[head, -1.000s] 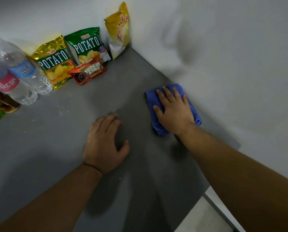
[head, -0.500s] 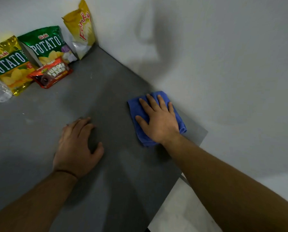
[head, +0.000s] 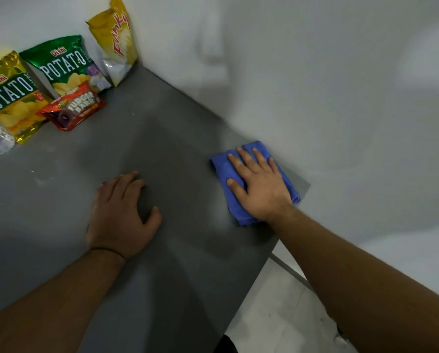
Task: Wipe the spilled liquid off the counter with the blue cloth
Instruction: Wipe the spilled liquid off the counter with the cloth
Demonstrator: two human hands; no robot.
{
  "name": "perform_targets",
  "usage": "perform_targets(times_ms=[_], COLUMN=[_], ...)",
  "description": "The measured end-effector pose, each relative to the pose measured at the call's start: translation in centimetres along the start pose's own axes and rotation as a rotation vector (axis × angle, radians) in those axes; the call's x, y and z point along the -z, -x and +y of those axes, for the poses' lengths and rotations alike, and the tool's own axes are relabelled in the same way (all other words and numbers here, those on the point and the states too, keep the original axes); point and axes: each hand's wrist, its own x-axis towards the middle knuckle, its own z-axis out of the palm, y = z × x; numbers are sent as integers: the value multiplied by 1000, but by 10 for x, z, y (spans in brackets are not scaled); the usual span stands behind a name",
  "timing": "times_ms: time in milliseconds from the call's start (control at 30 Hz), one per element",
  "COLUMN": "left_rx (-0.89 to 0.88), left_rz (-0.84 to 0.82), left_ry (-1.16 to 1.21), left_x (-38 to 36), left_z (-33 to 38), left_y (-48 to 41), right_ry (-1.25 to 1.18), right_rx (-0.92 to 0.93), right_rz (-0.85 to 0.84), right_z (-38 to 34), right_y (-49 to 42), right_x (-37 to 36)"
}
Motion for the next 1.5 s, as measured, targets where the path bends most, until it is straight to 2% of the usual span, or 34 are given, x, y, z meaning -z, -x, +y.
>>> perform_targets(times_ms=[133, 267, 367, 567, 800, 933, 1033, 1233, 1367, 1500], left_rx=[23, 20, 22, 30, 49, 36, 91, 228, 319, 433], left_rz=[2, 12, -1, 7, 37, 76, 140, 237, 178, 131], left_ry=[10, 8, 9, 41, 254, 313, 362, 400, 399, 388], left_x=[-2, -2, -2, -1, 21, 32, 37, 52, 61, 70], left_z=[0, 0, -2, -1, -4, -11, -12, 8, 33, 41], left_y=[1, 2, 3, 4, 19, 57, 100, 214, 296, 333], right_ry=[-14, -40, -54, -70, -78, -35, -23, 38, 19, -8], right_rx=[-144, 7, 94, -164, -150, -157, -157, 112, 251, 404], right_rz=[-5, -59, -33, 79, 59, 38, -21, -80, -118, -179], right_z=[-12, -21, -2, 24, 35, 38, 24, -51, -105, -162], right_y=[35, 38, 28, 51, 55, 55, 58, 116, 165, 209], right_x=[-9, -8, 0, -10, -3, -3, -2, -14, -33, -52])
